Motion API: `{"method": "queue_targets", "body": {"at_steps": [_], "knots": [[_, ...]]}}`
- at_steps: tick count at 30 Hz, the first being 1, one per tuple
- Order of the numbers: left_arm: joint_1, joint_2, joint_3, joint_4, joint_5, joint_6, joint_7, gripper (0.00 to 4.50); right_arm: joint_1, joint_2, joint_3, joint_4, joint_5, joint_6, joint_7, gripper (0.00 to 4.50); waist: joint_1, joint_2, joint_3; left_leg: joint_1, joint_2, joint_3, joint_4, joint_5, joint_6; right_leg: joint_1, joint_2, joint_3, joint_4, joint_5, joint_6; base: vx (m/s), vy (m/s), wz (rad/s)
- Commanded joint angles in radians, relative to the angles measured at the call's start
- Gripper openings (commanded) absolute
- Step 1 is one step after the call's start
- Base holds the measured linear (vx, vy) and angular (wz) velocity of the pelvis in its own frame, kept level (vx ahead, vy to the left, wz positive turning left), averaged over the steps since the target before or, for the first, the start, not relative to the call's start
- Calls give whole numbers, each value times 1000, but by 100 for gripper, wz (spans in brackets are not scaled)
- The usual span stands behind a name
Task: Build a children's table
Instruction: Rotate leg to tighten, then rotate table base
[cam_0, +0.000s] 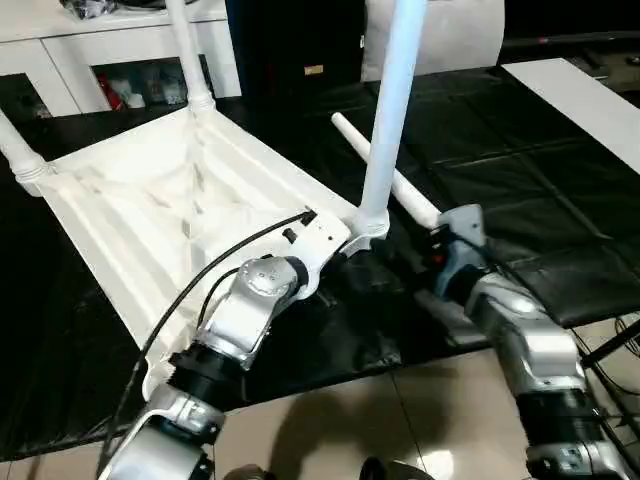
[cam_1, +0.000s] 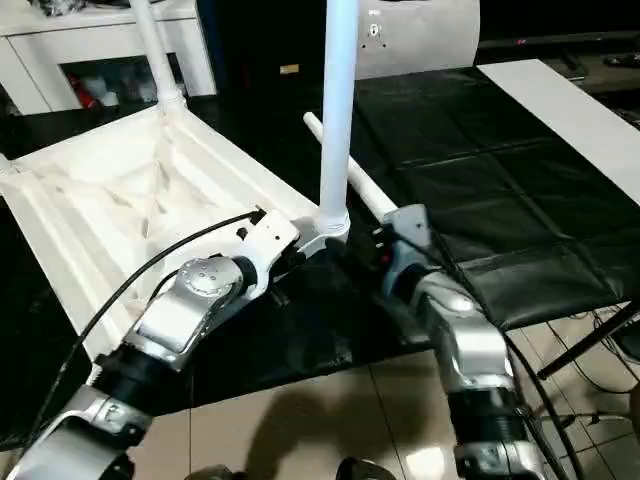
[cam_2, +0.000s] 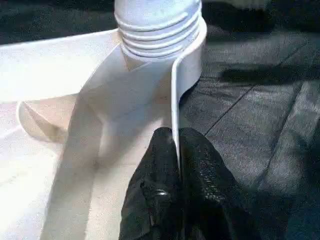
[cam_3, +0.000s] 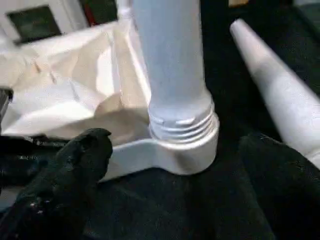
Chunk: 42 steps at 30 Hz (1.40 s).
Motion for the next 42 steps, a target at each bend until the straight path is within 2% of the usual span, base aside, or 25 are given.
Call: {"method": "queue_targets", "body": {"at_steps": [1, 3, 5, 6, 8, 9, 10, 11, 13, 14, 15, 17, 18, 19, 20, 22, 25, 27, 29, 31, 32, 33, 35, 40, 42], "knots": [[-26, -21, 80, -67, -59, -23, 35, 55, 12, 8, -20, -32, 8, 3, -33, 450, 10, -9, -75, -12, 64, -23, -58, -5, 147, 76, -90, 73, -68, -240, -103, 0, 0, 0], [-25, -24, 86, -76, -48, -77, 84, 76, 20, 19, -19, -25, -7, -15, -61, 450, 16, -5, -80, -13, 64, -25, -54, 8, 150, 77, -92, 72, -64, -222, -112, 0, 0, 0], [-24, -22, 84, -78, -42, -91, 94, 98, 22, 23, -18, -22, -10, -18, -67, 450, 18, -7, -75, -12, 62, -21, -56, -13, 153, 74, -88, 70, -72, -259, -102, 0, 0, 0], [-20, -22, 86, -85, -42, -96, 99, 97, 26, 28, -17, -22, -15, -19, -76, 450, 19, -10, -78, -11, 61, -20, -56, -18, 149, 75, -89, 70, -73, -272, -95, 0, 0, 0], [-4, -20, 106, -125, -50, -77, 106, 101, 41, 37, -6, -43, -14, 0, -93, 450, 24, -7, -80, -9, 65, -22, -56, -7, 138, 74, -89, 71, -71, -281, -82, 0, 0, 0], [11, -4, 121, -169, -52, -50, 103, 101, 44, 42, 13, -52, -22, 19, -100, 450, 26, 1, -79, -9, 66, -24, -56, -4, 136, 73, -90, 71, -68, -271, -84, 0, 0, 0], [17, 5, 127, -186, -51, -39, 102, 101, 44, 42, 23, -53, -28, 24, -100, 450, 23, -3, -80, -12, 70, -26, -57, 3, 137, 74, -89, 71, -65, -248, -88, 0, 0, 0], [22, 10, 128, -197, -51, -34, 102, 101, 46, 42, 29, -55, -31, 25, -101, 450, 22, -2, -80, -11, 67, -25, -56, 6, 138, 73, -88, 72, -62, -234, -92, 0, 0, 0], [45, 48, 122, -244, -37, -18, 92, 101, 53, 40, 61, -59, -34, 20, -71, 450, 23, -1, -79, -12, 65, -23, -56, -3, 139, 74, -89, 73, -64, -241, -93, 0, 0, 0], [78, 117, 121, -309, 4, 11, 88, 101, 60, 39, 90, -61, -37, 30, -47, 450, 25, -9, -84, -9, 68, -24, -57, -8, 136, 76, -90, 72, -61, -245, -93, 0, 0, 0], [86, 135, 122, -326, 16, 19, 88, 101, 62, 38, 96, -63, -38, 34, -43, 450, 26, -6, -82, -13, 70, -28, -59, -8, 134, 79, -92, 72, -56, -242, -95, 0, 0, 0], [99, 170, 146, -346, 48, 34, 116, 72, 56, 37, 111, -44, -47, 33, -36, 450, 22, 5, -76, -8, 70, -26, -58, -13, 130, 70, -87, 73, -60, -244, -94, 0, 0, 0], [99, 170, 146, -346, 48, 34, 116, 72, 56, 37, 111, -44, -47, 33, -36, 450, 21, 5, -75, -9, 68, -25, -58, -17, 127, 70, -85, 73, -62, -249, -92, 0, 0, 0], [115, 216, 182, -361, 98, 48, 162, 64, 41, 37, 131, -10, -63, 24, -28, 450, 24, 8, -72, -6, 67, -24, -58, -28, 119, 68, -86, 73, -64, -259, -89, 0, 0, 0], [141, 263, 210, -384, 147, 66, 194, 49, 31, 41, 147, 13, -74, 20, -25, 450, 21, 5, -72, -8, 71, -28, -62, -42, 113, 69, -84, 73, -59, -252, -94, 0, 0, 0], [182, 316, 245, -412, 191, 99, 215, 37, 20, 49, 160, 25, -80, 27, -28, 450, 13, 4, -71, -8, 67, -27, -62, -52, 108, 71, -83, 73, -63, -264, -86, 0, 0, 0], [221, 371, 273, -431, 210, 147, 224, 7, 9, 58, 169, 30, -72, 44, -35, 450, 16, 11, -71, -4, 69, -28, -62, -43, 105, 66, -84, 76, -56, -246, -100, 0, 0, 0], [237, 417, 281, -418, 225, 165, 233, 7, -9, 64, 183, 56, -82, 43, -38, 450, 17, 13, -63, -2, 71, -29, -64, -56, 107, 59, -81, 77, -56, -242, -108, 0, 0, 0], [247, 435, 293, -417, 232, 181, 245, 7, -17, 64, 200, 69, -96, 62, -47, 450, 23, 19, -64, 3, 73, -30, -65, -78, 93, 57, -83, 80, -56, -239, -120, 0, 0, 0], [265, 442, 302, -434, 254, 215, 256, 7, -30, 68, 212, 100, -114, 75, -56, 450, 28, 21, -66, 2, 74, -31, -65, -84, 85, 61, -85, 81, -53, -221, -127, 0, 0, 0], [267, 443, 302, -435, 258, 219, 257, 7, -32, 69, 213, 106, -116, 75, -57, 450, 28, 19, -66, 0, 74, -31, -67, -93, 80, 62, -87, 82, -53, -221, -130, 0, 0, 0], [271, 446, 299, -438, 261, 231, 249, 7, -43, 73, 213, 126, -120, 70, -61, 450, 32, 30, -59, 1, 73, -32, -68, -107, 76, 58, -87, 81, -57, -234, -127, 0, 0, 0], [284, 447, 288, -445, 245, 260, 216, 7, -68, 84, 213, 172, -128, 56, -69, 450, 32, 22, -58, -1, 69, -30, -69, -127, 67, 62, -90, 82, -60, -253, -124, 0, 0, 0], [327, 449, 250, -501, 218, 396, 151, 7, -98, 99, 213, 227, -135, 59, -93, 450, 35, 25, -61, 0, 74, -31, -67, -98, 71, 62, -92, 83, -56, -250, -134, 0, 0, 0], [339, 461, 225, -522, 204, 437, 103, 7, -115, 108, 214, 254, -137, 52, -97, 450, 31, 27, -54, -1, 72, -30, -70, -124, 72, 59, -89, 82, -62, -273, -131, 0, 0, 0]]}}
